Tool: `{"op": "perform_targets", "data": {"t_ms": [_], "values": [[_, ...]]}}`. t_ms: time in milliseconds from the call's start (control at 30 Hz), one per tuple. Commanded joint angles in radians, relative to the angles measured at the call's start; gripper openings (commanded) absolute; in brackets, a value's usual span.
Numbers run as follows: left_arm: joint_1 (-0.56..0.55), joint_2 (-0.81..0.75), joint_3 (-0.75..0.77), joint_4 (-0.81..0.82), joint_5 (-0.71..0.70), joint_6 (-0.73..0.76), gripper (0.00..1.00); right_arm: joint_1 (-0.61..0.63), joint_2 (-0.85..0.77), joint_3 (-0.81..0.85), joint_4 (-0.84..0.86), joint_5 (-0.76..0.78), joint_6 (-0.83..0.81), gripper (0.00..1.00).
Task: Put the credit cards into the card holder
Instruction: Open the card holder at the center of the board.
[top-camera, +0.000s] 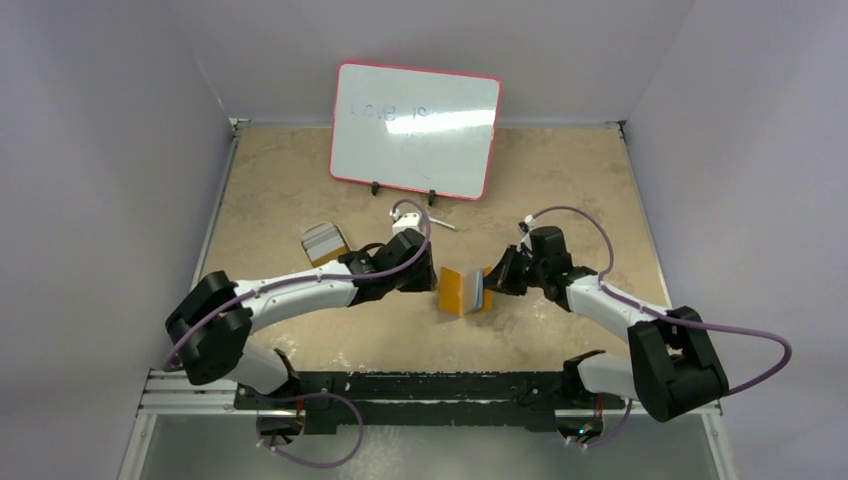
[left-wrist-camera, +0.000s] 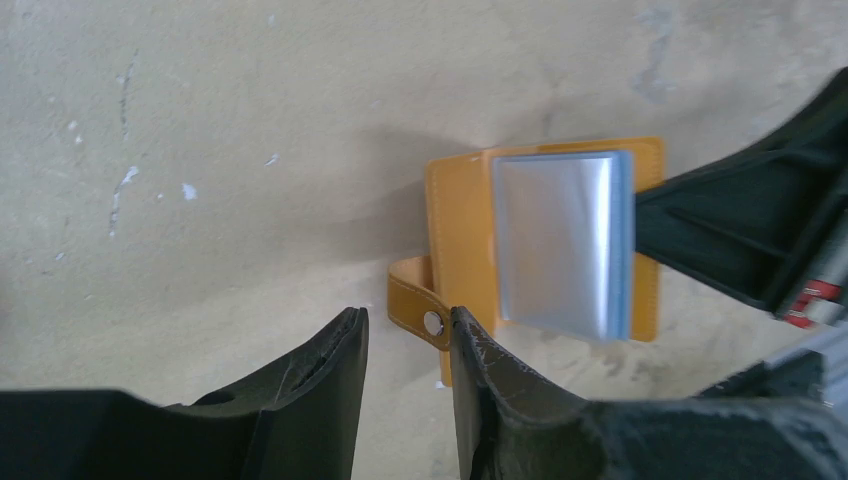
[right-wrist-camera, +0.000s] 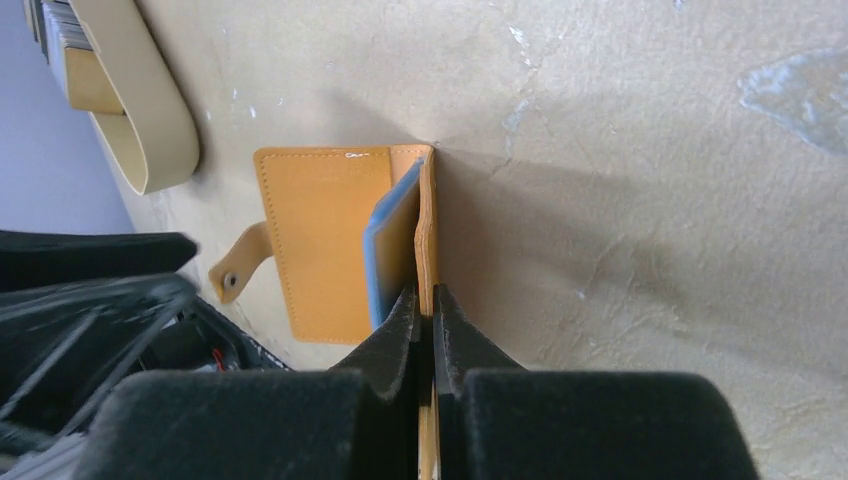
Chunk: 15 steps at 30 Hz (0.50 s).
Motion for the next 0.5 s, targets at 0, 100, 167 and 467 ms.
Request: {"op": "perform_targets", "data": {"t_ms": [0,100,167,467], "values": [[0.013,-0.091,0.000,0.106,0.112,-0.033,0.37,0.003,-0.039,0.059,-0.089,0.043,-0.010,0.00],[0.012,-0.099,-0.016,0.182,0.171,-0.025,0.42,0.003,-0.060,0.070,-0.101,0.038,-0.003,0.00],[0.012,-0.090,-0.025,0.214,0.197,-0.015,0.54,0.003,-0.068,0.076,-0.106,0.035,0.001,0.00],[0.013,-0.002,-0.025,0.247,0.205,0.043,0.62,0.003,-0.072,0.060,-0.091,0.022,0.009,0.00]]}}
